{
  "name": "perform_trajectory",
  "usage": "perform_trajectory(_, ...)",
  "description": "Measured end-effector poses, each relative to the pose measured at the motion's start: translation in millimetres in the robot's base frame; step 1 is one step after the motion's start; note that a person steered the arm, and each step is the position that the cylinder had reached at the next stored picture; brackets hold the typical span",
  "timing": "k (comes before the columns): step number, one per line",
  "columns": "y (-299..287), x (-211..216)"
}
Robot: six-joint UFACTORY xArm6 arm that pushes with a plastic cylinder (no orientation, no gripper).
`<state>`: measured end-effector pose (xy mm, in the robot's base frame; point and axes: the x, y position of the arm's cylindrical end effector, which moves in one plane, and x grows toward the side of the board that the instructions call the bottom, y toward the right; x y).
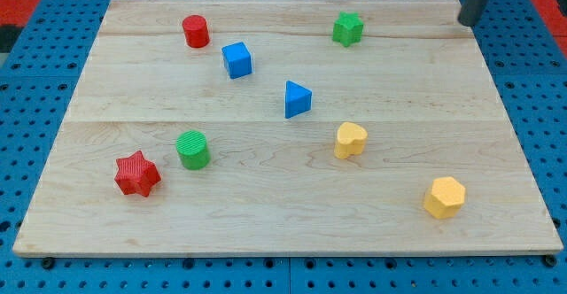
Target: Push the yellow heart down a bit
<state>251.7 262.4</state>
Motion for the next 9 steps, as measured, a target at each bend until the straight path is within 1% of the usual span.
perform_trajectory(1, -68, 0)
perform_trajectory(5, -73, -8)
perform_trajectory(7, -89, -8)
perform_trajectory(8, -70, 21)
perform_trajectory(9, -69, 81)
